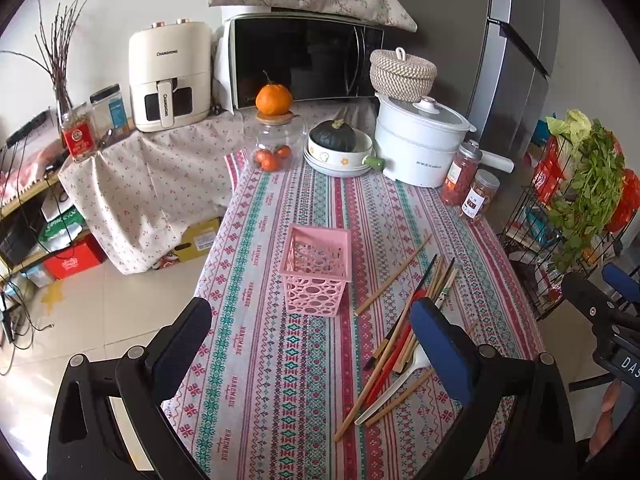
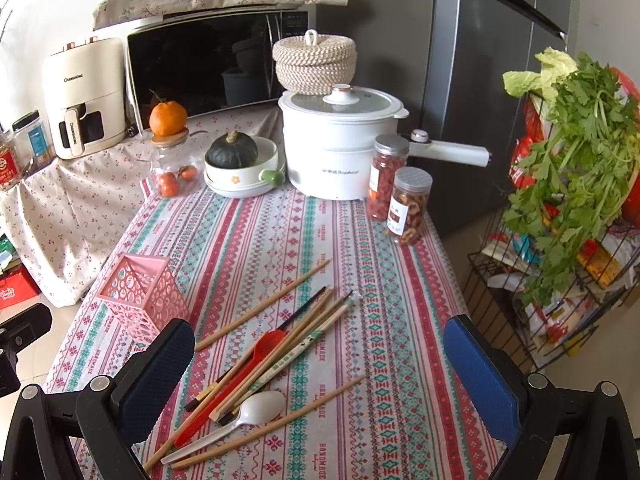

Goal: Organize utensils

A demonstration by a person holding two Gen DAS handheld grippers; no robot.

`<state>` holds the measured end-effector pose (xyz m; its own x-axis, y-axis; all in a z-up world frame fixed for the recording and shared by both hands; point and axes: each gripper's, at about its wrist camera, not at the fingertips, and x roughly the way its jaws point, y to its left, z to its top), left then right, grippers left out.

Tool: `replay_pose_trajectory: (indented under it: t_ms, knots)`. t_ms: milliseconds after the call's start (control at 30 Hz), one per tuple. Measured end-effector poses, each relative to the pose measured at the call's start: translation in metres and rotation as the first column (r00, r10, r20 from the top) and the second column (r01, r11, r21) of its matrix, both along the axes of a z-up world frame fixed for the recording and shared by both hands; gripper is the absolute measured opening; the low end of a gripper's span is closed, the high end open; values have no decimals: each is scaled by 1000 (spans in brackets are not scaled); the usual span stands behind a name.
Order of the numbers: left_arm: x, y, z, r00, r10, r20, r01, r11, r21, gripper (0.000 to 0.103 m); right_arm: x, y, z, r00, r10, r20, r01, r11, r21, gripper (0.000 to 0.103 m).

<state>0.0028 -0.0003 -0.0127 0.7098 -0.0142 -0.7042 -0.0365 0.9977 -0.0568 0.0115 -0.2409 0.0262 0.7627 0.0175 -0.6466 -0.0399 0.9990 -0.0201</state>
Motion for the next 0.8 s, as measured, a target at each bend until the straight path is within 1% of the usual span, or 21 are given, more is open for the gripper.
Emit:
replay_pose_trajectory:
  t_ms: [800]
  knots:
    - [0,0,1,1000,-1,-3,1,1000,0,101,-1,1,0,1000,0,1,0,1000,10,102]
